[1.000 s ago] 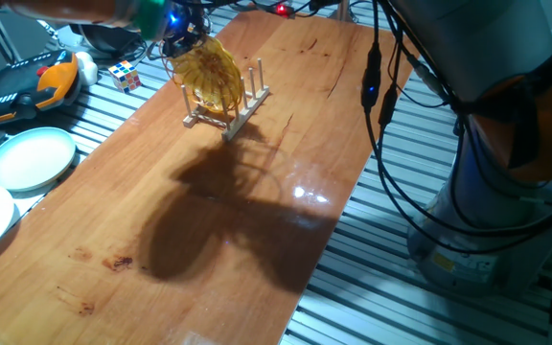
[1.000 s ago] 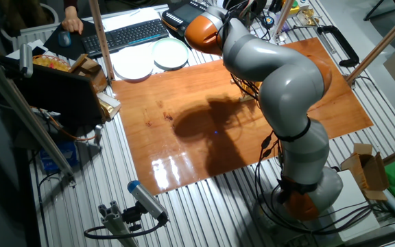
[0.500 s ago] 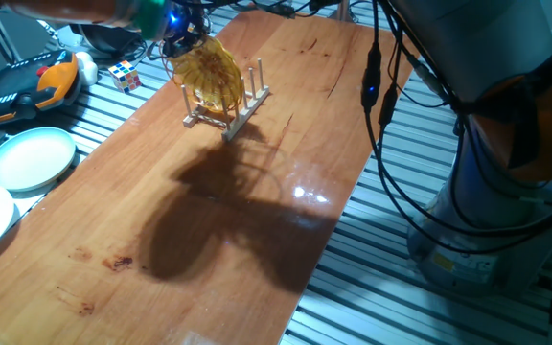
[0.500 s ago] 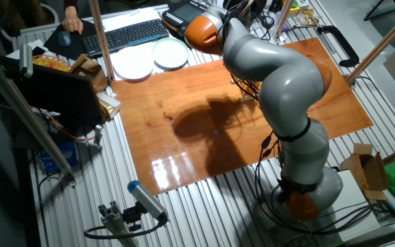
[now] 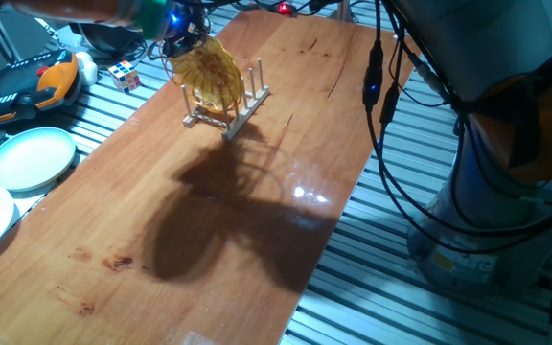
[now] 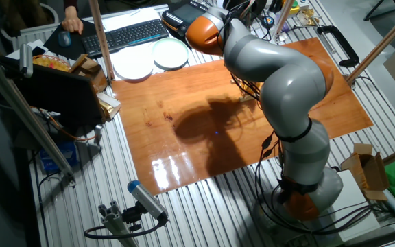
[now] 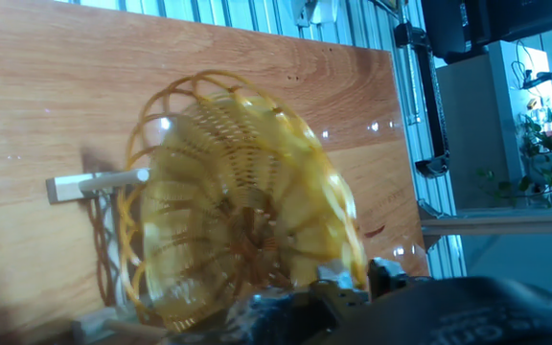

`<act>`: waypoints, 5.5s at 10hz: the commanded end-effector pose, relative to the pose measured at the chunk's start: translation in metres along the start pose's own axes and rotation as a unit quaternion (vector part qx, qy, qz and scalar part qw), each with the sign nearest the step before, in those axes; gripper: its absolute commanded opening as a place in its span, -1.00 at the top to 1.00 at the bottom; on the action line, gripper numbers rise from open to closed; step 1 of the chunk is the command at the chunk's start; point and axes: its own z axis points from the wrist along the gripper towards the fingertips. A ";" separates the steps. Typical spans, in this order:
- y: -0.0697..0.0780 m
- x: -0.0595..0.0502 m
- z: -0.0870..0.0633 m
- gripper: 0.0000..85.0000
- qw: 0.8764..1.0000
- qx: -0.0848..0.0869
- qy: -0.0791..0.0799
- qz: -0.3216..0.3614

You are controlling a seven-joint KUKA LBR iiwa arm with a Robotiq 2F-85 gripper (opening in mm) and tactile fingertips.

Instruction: Put the dish on the dish rack

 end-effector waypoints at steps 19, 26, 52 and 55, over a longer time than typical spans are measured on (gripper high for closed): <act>-0.003 0.010 -0.012 0.25 0.991 -0.121 0.049 0.036; 0.012 0.019 -0.017 0.04 0.983 -0.159 0.057 0.074; 0.018 0.026 -0.020 0.98 0.986 -0.144 0.055 0.063; 0.022 0.028 -0.020 0.98 0.986 -0.146 0.056 0.065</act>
